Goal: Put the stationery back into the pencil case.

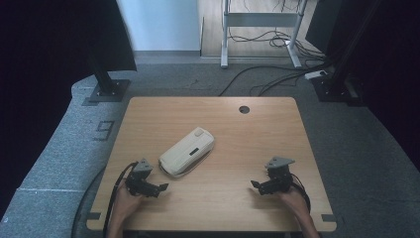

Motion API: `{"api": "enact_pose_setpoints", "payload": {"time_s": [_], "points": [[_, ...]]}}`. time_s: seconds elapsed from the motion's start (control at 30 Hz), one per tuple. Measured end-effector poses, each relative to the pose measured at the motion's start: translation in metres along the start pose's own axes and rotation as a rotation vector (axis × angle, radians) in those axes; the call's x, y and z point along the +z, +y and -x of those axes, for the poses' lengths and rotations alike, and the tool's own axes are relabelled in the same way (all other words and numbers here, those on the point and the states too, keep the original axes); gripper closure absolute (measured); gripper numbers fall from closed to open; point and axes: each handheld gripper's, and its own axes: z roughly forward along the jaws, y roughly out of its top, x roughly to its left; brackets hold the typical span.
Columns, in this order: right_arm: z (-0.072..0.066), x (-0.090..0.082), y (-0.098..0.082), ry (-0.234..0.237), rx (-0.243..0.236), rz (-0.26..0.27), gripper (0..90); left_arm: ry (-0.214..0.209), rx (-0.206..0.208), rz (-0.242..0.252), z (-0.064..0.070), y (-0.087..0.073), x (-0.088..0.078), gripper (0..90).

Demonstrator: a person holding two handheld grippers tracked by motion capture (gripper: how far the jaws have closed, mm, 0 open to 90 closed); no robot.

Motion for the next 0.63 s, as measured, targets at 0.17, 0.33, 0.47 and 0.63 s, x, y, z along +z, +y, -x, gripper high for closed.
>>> {"api": "enact_pose_setpoints", "payload": {"time_s": [0.17, 0.33, 0.47, 0.63], "points": [[-0.001, 0.010, -0.012, 0.001, 0.002, -0.031, 0.0, 0.010, -0.006, -0.018, -0.003, -0.006, 0.008, 0.0], [0.000, 0.010, -0.015, 0.005, 0.014, -0.020, 0.0, 0.033, 0.015, -0.015, -0.002, -0.008, 0.011, 0.0], [0.001, 0.009, -0.017, 0.001, 0.013, -0.019, 0.0, 0.058, 0.038, -0.025, 0.001, -0.008, 0.013, 0.0], [0.001, 0.009, -0.017, -0.001, 0.011, -0.019, 0.0, 0.060, 0.035, -0.025, 0.001, -0.008, 0.013, 0.0]]}}
